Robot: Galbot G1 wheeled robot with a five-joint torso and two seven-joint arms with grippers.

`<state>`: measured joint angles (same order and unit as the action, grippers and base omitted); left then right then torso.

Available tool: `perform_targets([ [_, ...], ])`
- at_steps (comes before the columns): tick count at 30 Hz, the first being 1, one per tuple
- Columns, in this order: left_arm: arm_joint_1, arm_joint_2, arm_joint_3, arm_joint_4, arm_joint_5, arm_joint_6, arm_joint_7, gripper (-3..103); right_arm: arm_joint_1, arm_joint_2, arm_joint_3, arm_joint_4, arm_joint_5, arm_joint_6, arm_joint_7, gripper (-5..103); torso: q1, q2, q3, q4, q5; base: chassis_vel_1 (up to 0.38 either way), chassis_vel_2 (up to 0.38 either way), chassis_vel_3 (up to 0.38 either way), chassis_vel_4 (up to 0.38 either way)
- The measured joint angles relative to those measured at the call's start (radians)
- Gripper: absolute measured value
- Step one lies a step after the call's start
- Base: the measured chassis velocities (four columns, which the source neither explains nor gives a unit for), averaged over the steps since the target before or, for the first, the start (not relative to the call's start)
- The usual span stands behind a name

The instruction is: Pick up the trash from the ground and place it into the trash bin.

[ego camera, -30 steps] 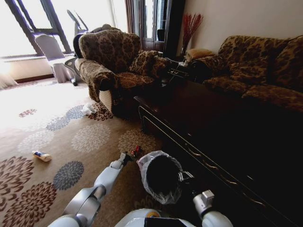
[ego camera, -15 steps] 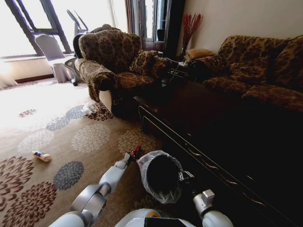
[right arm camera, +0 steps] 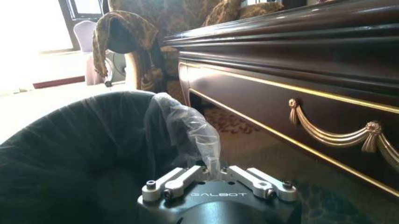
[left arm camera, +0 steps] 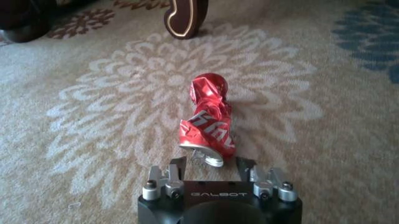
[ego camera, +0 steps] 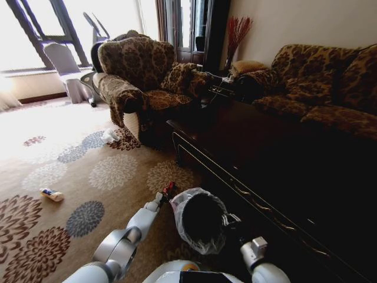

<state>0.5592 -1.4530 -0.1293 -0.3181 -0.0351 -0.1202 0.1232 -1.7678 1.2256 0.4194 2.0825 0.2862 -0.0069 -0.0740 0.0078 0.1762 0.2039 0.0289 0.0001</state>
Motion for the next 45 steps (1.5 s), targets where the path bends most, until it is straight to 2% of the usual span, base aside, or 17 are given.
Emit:
perform_targets([
  [6,0.007,0.002,0.002,-0.006,0.012,0.000,0.010,36,-0.004,0.000,0.003,-0.003,0.000,0.002,-0.006,4,0.000,0.000,0.000,0.0000,0.0000,0.000,0.000,0.000,0.000],
  [7,0.007,0.002,0.002,-0.006,0.012,0.000,0.010,36,-0.004,0.000,0.003,-0.003,0.000,0.002,-0.006,4,0.000,0.000,0.000,0.0000,0.0000,0.000,0.000,0.000,0.000],
  [9,0.008,0.003,0.002,-0.007,0.014,0.000,0.011,29,-0.005,0.000,0.004,-0.003,0.000,0.002,-0.006,4,0.000,0.000,0.000,0.0000,-0.0001,0.000,0.000,0.000,0.000],
  [11,0.008,0.002,0.002,-0.008,0.014,0.000,0.012,29,-0.006,0.000,0.005,-0.003,0.000,0.002,-0.006,4,0.000,0.000,0.000,-0.0001,-0.0001,0.000,0.000,0.000,0.000],
  [12,0.008,0.002,0.003,-0.008,0.014,0.001,0.012,21,-0.007,0.000,0.006,-0.001,0.000,0.002,-0.006,4,0.000,0.000,0.000,0.0000,-0.0001,0.000,0.000,0.000,0.000],
  [14,0.008,0.002,0.003,-0.009,0.014,0.001,0.012,21,-0.007,0.000,0.007,-0.001,0.000,0.002,-0.006,4,0.000,0.000,0.000,-0.0001,-0.0001,0.000,0.000,0.000,0.000],
  [19,0.014,0.005,0.005,-0.021,0.011,0.003,0.012,6,-0.008,0.001,0.006,0.000,0.000,0.003,-0.006,4,0.000,0.000,0.000,-0.0001,0.0000,0.000,0.000,0.000,0.000],
  [25,0.019,0.008,0.005,-0.029,0.005,0.004,0.011,0,-0.008,0.001,0.005,0.000,-0.001,0.003,-0.005,4,0.000,0.000,0.000,-0.0001,-0.0001,0.000,0.000,0.000,0.000],
  [27,0.033,0.020,0.022,-0.066,-0.024,0.014,0.008,-3,-0.008,-0.002,0.005,0.000,-0.001,0.003,-0.005,4,0.000,0.000,0.000,-0.0002,-0.0001,0.000,0.000,0.000,0.000],
  [31,0.053,0.044,0.060,-0.127,-0.076,0.034,0.009,7,-0.004,-0.004,0.005,0.002,-0.001,0.003,-0.003,4,0.000,0.000,0.000,0.0001,-0.0002,0.000,0.000,0.000,0.000],
  [35,0.054,0.051,0.089,-0.152,-0.109,0.039,0.027,23,-0.002,-0.005,0.004,0.002,-0.001,0.001,-0.002,4,0.000,0.000,0.000,0.0000,0.0000,0.000,0.000,0.000,0.000],
  [36,0.051,0.049,0.096,-0.152,-0.111,0.038,0.037,28,-0.002,-0.005,0.003,0.002,-0.001,0.000,-0.002,4,0.000,0.000,0.000,0.0000,-0.0002,0.000,0.000,0.000,0.000],
  [38,0.047,0.046,0.101,-0.150,-0.111,0.035,0.046,28,-0.002,-0.005,0.003,0.002,-0.001,0.000,-0.002,4,0.000,0.000,0.000,0.0000,-0.0001,0.000,0.000,0.000,0.000],
  [41,0.030,0.030,0.137,-0.137,-0.098,0.027,0.061,44,-0.003,-0.003,0.004,0.003,-0.001,-0.001,-0.002,4,0.000,0.000,0.000,-0.0002,-0.0003,0.000,0.000,0.000,0.000],
  [42,0.030,0.030,0.137,-0.137,-0.098,0.027,0.061,44,-0.003,-0.003,0.004,0.003,-0.001,-0.001,-0.002,4,0.000,0.000,0.000,-0.0002,-0.0003,0.000,0.000,0.000,0.000],
  [44,0.021,0.023,0.144,-0.129,-0.078,0.024,0.063,55,-0.002,-0.002,0.004,0.004,-0.001,-0.002,-0.001,4,0.000,0.000,0.000,-0.0002,0.0000,0.000,0.000,0.000,0.000],
  [45,0.021,0.023,0.144,-0.129,-0.078,0.024,0.063,55,-0.002,-0.002,0.004,0.004,-0.001,-0.002,-0.001,4,0.000,0.000,0.000,-0.0002,0.0000,0.000,0.000,0.000,0.000],
])
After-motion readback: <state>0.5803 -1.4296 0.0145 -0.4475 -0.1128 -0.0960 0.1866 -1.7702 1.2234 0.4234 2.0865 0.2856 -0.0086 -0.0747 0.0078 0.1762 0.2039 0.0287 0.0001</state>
